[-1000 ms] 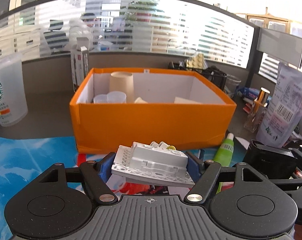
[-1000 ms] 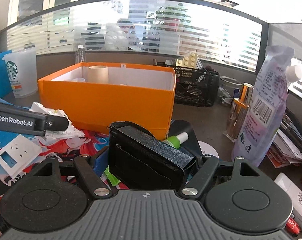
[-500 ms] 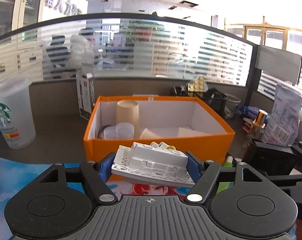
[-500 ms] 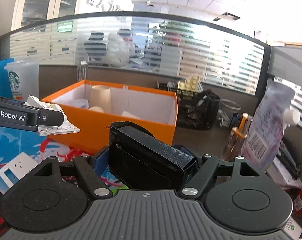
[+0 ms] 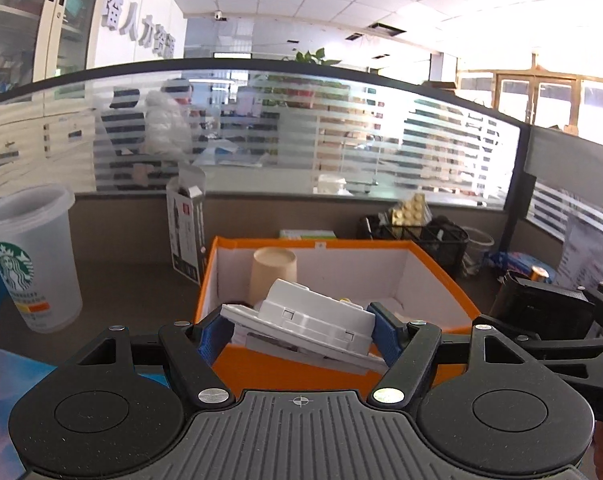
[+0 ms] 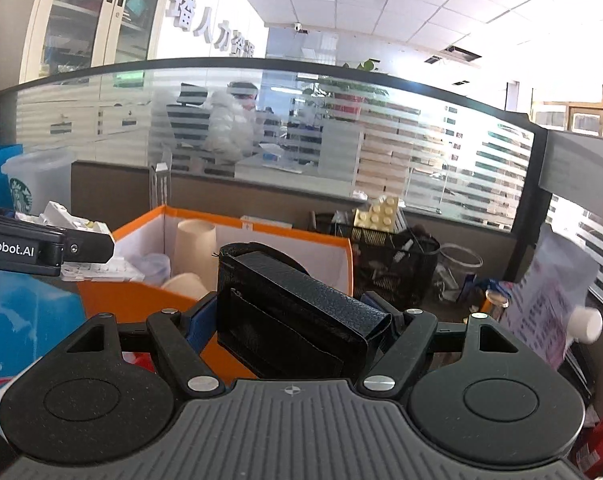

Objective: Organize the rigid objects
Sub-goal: 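Lift and carry the socket panel and black case toward the orange box with both tools, then lower the socket panel into the orange box with left tool while right tool lowers the black case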

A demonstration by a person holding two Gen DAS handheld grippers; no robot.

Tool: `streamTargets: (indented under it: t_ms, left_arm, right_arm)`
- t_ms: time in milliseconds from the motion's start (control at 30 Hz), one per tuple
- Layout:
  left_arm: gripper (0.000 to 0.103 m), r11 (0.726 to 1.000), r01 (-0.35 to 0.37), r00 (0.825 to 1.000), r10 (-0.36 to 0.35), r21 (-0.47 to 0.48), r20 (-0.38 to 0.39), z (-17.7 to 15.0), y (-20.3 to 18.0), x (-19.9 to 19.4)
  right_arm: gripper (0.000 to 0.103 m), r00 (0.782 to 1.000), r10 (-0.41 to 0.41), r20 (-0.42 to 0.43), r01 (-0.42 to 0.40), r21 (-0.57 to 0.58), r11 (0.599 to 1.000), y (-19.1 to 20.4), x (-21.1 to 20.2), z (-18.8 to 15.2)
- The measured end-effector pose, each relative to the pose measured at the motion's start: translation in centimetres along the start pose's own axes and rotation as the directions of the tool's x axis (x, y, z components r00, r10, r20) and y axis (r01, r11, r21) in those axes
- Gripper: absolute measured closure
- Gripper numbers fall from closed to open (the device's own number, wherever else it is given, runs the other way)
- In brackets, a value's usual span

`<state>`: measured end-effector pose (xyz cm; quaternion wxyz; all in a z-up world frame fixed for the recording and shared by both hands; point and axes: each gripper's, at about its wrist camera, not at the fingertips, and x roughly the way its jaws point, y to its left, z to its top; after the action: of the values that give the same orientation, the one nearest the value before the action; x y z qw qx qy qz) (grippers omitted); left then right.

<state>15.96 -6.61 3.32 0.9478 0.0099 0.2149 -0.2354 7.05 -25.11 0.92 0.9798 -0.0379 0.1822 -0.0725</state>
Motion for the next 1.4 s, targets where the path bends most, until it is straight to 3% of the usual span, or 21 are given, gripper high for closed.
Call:
streamTargets:
  t_ms: [633,1067,1400]
  left_arm:
    - [0.031,0.999,-0.026,1.0,0.026,-0.021,0.006,3.5,2.0,5.7]
    - [0.031,0.998,-0.038,0.995,0.034,-0.04,-0.092,2.1,2.7,11.7]
    - [0.031,0.999,-0.035,0.99,0.03,-0.037,-0.137,0.9,2.6,13.6]
  right_arm:
    - [0.03,0.999,0.04,-0.032,-0.039,0.025,0.999,-0.5,7.5,3.6]
    - [0.03,0.989,0.06,-0.133,-0.052,0.063,0.997,-0.4,13.6,2.1]
    - [0.029,0.98,0.058,-0.192,-0.048,0.06,0.997,0.4,15.7,1.4]
